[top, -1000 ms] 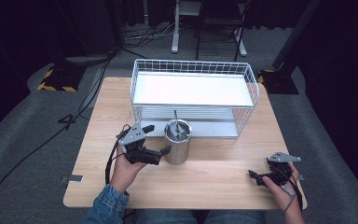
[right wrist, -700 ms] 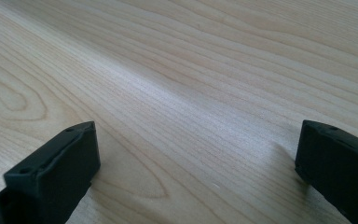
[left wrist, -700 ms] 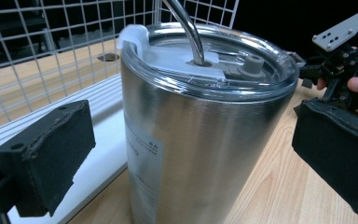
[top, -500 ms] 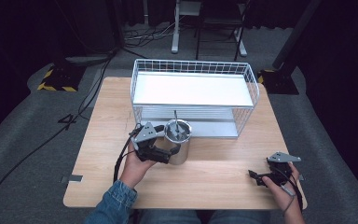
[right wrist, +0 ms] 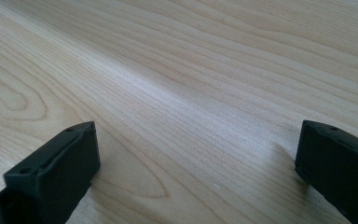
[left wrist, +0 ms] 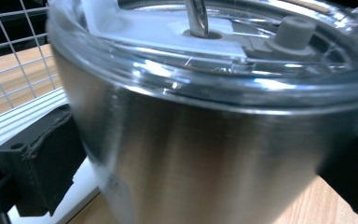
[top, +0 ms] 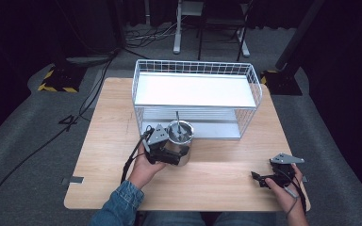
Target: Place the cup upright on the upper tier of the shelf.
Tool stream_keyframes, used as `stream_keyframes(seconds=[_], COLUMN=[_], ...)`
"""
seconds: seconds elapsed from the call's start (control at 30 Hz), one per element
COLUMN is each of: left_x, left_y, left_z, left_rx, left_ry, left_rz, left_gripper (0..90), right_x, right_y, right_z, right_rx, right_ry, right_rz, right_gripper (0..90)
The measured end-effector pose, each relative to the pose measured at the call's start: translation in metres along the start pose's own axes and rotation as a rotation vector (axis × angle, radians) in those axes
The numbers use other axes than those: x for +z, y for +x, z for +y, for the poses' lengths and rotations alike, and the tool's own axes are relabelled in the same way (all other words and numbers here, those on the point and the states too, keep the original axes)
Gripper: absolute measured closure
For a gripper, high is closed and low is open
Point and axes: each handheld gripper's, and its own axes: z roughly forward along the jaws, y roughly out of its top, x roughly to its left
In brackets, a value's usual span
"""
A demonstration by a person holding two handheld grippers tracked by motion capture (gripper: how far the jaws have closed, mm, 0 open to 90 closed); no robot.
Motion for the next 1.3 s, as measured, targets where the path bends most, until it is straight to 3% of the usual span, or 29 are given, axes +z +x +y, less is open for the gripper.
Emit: stream_keyframes(seconds=[0.37,0.53,0.6,0.73,1.3], left_x=[0.013,0.014,0.015,0.015,0.013], left_y=[-0.003,-0.006,-0.006,-0.008,-0.012], left_z=[-0.006,-0.013,-0.015,-0.014,-0.013], left_rx=[-0.027,0.035,0.022,0.035,0.04], left_ry=[0.014,-0.003,-0.01,-0.013,0.005], left_rz=[0.04,0.071,0.076,0.091,0.066], left_gripper=[0.0,0.6,0.9,3.1,3.7], right_x=[0.0,0.0,-0.001,-0.001,-0.001], right_y=[0.001,0.001,0.001,0.001,0.001], right_z=[-0.001,-0.001,-0.001,-0.001,-0.001], right_rx=[-0.001,-0.002,-0.002,-0.003,-0.007], right_ry=[-0.001,-0.001,-0.001,-0.002,-0.002], right_rz=[0.004,0.005,0.004,0.004,0.003], right_gripper=[0.0,0.0,0.0,0.1,0.4])
